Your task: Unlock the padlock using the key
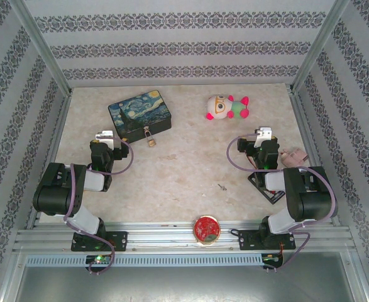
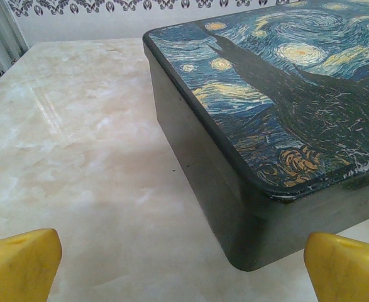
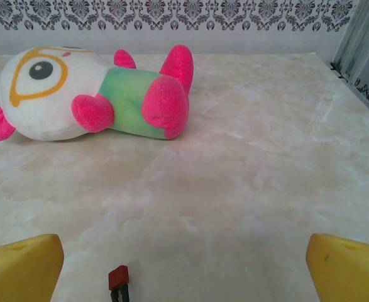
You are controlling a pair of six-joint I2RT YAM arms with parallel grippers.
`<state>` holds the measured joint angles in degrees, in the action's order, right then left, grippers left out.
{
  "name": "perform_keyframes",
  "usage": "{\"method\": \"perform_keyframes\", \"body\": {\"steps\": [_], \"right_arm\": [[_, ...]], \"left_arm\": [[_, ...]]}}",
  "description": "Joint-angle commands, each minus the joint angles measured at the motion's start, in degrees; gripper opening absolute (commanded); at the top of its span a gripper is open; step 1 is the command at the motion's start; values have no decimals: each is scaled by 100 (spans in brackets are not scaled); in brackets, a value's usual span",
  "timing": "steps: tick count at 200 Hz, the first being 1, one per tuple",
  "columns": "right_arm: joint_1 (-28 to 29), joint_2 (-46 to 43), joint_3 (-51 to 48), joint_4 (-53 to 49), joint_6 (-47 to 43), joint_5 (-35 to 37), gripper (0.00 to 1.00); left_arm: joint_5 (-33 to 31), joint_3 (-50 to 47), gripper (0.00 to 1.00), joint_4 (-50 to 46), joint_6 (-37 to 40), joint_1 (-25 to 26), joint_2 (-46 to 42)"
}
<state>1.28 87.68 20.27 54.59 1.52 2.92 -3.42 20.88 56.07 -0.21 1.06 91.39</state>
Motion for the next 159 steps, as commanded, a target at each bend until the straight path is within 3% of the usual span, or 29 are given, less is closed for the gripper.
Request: {"method": "perform_keyframes", "body": {"steps": [1,159], "right_arm": [[6,4,102,43,-9,-101,98],[-13,4,100,43,2,-137,98]], "left_arm": [[43,91,99,-64,52,8,-8],[39,91,99,-71,41,8,-8]]}}
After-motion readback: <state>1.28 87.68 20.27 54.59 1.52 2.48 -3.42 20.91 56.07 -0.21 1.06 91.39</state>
